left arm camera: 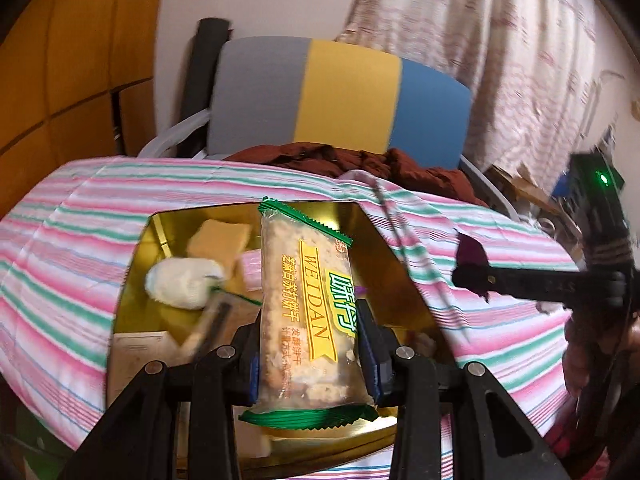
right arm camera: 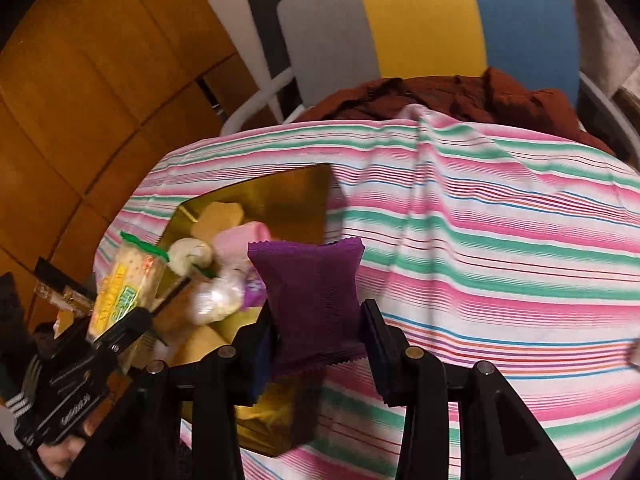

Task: Organize objects
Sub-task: 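Carry the cracker bar and purple packet into the gold tray and open both tools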

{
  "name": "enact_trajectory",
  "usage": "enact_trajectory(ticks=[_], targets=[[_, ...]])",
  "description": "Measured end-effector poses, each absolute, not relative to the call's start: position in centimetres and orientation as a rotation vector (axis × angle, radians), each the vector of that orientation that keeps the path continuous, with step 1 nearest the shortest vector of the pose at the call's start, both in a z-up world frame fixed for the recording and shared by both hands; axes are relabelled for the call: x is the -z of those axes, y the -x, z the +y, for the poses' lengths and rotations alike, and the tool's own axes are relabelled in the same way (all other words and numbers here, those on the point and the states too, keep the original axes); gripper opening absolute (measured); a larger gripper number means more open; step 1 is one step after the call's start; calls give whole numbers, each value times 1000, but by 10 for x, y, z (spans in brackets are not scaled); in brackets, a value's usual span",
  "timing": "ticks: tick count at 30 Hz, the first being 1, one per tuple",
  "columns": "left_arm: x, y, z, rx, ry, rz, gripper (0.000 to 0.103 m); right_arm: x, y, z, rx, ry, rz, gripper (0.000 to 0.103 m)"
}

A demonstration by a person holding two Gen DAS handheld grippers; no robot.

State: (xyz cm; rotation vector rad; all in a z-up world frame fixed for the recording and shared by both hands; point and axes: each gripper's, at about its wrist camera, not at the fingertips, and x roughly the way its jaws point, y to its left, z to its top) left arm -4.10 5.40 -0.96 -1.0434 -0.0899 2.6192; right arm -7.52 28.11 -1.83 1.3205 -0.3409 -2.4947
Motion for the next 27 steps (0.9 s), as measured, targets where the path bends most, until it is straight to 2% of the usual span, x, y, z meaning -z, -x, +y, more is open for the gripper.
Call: enact_trajectory(ticks=[7, 12, 15, 17, 27], targets=[[14, 64, 12, -2658, 1099, -234, 38, 18, 96, 251, 2464, -1319, -339, 42], [12, 82, 11, -2646, 1098, -245, 38, 18, 117, 237, 2462, -1324, -346, 42], [13, 96, 17, -2639, 1110, -235, 38, 15, 132, 232, 2474, -1319, -371, 45], [14, 107, 24, -2642, 1112, -200, 44, 15, 140, 231, 2490, -1324, -401, 62], [30, 100, 22, -2657, 1185, -191, 46, 25, 120, 227, 2502, -1342, -333, 63]])
